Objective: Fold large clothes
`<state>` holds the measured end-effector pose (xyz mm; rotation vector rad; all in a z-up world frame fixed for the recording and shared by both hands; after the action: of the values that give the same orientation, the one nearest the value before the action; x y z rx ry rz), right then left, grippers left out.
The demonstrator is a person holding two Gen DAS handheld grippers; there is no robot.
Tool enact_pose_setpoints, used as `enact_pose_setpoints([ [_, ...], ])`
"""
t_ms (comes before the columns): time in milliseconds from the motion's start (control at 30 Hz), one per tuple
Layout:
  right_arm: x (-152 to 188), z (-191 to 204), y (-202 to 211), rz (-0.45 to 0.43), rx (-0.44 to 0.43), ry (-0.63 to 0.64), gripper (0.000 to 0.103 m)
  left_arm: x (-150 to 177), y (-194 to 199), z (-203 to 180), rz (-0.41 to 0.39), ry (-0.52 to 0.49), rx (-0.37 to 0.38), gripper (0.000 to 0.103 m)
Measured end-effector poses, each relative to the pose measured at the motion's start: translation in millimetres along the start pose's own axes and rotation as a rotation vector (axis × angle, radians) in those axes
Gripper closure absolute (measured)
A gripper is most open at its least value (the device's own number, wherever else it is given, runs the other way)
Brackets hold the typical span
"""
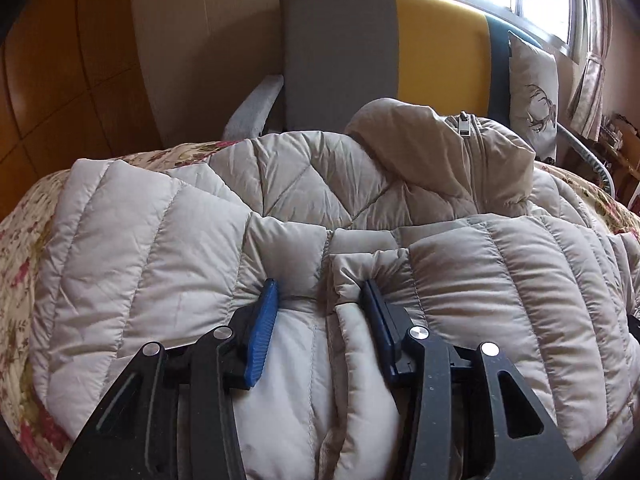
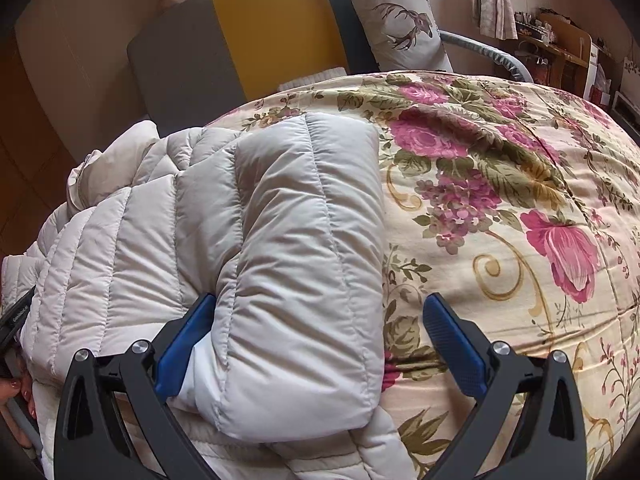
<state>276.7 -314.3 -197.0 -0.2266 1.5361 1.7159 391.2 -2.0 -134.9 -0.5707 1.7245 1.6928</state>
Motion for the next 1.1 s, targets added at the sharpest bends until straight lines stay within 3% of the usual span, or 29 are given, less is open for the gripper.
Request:
enact_pose_setpoints([
  [167,-0.9,-0.5,-1.8,0.008,-0.018,-0.014,0.002,-2.5,9.3,3.2,-0.003,0.032,0.058,0.054],
  [200,-1.4,-1.6,-2.3,0.015,-0.025,-0.02,0.002,-2.6,16.9,6.5,-0.003,0.045,0.076,0.046],
  [233,-2.1,-2.4,-3.1,0.029,-0.032,-0.028,0.002,-1.7,27.5,12.0,0.0,0.066,0.088,0.031],
  [300,-4.5,-3.2,-3.9,0.058,-0.042,-0.033,0.002,2.9,47.4,23.2,-0.009,0.108,0.096,0.023],
  [400,-8.9,-3.9,0.0,0.136,-0.077,-0.016,0.002,13.7,79.3,43.1,-0.024,0.139,0.117,0.023],
  [467,-15.0,-7.1,17.2,0.117,-0.126,-0.029,0.002,25.0,99.6,56.0,-0.03,0.152,0.129,0.022],
  [533,-18.6,-11.7,41.7,0.062,-0.193,-0.038,0.002,38.6,119.8,73.9,-0.05,0.165,0.121,0.014],
  [667,-6.7,-24.3,77.8,0.032,-0.252,-0.011,0.004,68.9,150.8,108.5,-0.066,0.194,0.097,0.014],
  [767,13.2,-35.6,97.7,0.039,-0.266,0.034,0.016,93.5,166.5,128.3,-0.056,0.216,0.091,0.014],
  [900,48.8,-52.6,119.8,0.063,-0.296,0.066,0.023,126.6,190.3,148.2,-0.062,0.233,0.093,0.015],
  [1000,76.3,-68.1,132.5,0.099,-0.342,0.045,0.023,152.3,201.4,160.2,-0.044,0.274,0.121,0.029],
  [1100,104.3,-86.7,139.2,0.159,-0.43,-0.049,0.025,179.7,205.9,172.2,-0.012,0.342,0.156,0.032],
])
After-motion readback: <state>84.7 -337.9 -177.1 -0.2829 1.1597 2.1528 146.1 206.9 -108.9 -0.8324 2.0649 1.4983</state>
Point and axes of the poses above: each gripper's, at about its wrist camera, not at the fingertips, and y roughly against the way its jaws point, z to its left, x to its underside, the point moved 7 cm from there along -y, roughly the way its jaws point, and after that the axes turned 1 degree about -y, right-handed, at the moved point
